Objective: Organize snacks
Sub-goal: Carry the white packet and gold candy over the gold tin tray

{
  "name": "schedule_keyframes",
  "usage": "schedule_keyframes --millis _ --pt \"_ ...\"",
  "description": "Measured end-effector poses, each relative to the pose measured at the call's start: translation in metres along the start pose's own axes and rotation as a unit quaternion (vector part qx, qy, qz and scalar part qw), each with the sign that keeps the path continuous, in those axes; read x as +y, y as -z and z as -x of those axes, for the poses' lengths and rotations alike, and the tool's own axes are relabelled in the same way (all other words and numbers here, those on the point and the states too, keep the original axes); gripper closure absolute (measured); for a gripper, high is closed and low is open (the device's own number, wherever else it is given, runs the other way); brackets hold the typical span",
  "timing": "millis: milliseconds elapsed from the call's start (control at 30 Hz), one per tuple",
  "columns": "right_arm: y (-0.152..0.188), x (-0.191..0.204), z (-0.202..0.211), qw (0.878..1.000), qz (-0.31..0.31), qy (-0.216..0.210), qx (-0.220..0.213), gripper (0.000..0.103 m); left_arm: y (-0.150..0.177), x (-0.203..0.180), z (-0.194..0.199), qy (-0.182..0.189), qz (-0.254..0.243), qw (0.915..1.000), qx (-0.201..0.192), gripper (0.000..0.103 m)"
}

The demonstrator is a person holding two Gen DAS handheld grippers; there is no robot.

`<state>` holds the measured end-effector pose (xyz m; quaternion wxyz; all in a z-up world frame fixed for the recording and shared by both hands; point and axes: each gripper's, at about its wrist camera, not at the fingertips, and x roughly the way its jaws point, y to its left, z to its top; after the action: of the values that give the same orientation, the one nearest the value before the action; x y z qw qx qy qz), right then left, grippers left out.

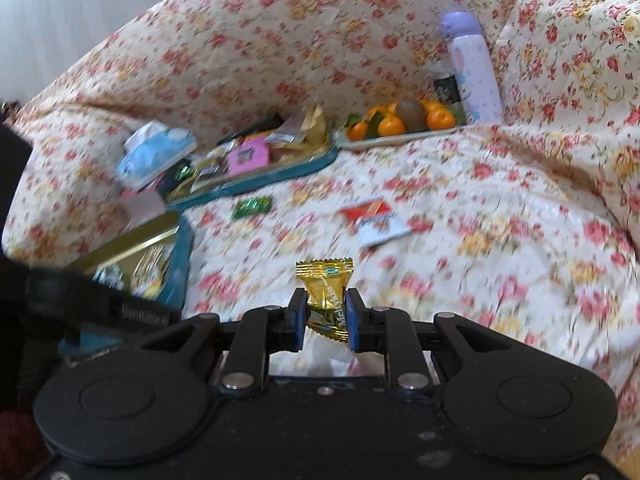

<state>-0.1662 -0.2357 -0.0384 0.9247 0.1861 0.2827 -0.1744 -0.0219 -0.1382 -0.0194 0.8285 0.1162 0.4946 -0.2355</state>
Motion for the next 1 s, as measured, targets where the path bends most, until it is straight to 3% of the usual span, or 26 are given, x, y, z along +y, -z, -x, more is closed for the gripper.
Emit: schedule_keyframes --millis 433,500,600,900,1000 --pt "0.036 0.044 0.019 0.994 0.085 -0.033 0.057 0.081 0.035 0.040 0.016 -0.020 0.049 0.9985 0.017 0.075" --pt "0.036 0.050 0.019 0.993 0.091 -0.044 0.061 0.081 0.038 0.048 0.020 -0.019 0.061 0.9979 0.017 0.087" --pt "0.037 0.062 0.020 0.991 0.105 -0.055 0.062 0.081 0.043 0.061 0.025 -0.018 0.075 0.9969 0.013 0.087" --pt "0.040 0.075 0.011 0.989 0.118 -0.061 0.069 0.081 0.054 0.068 0.003 0.019 0.077 0.9961 0.038 0.087" --pt "0.038 0.071 0.014 0.990 0.109 -0.060 0.066 0.081 0.057 0.064 0.010 0.030 0.055 0.9978 0.022 0.083"
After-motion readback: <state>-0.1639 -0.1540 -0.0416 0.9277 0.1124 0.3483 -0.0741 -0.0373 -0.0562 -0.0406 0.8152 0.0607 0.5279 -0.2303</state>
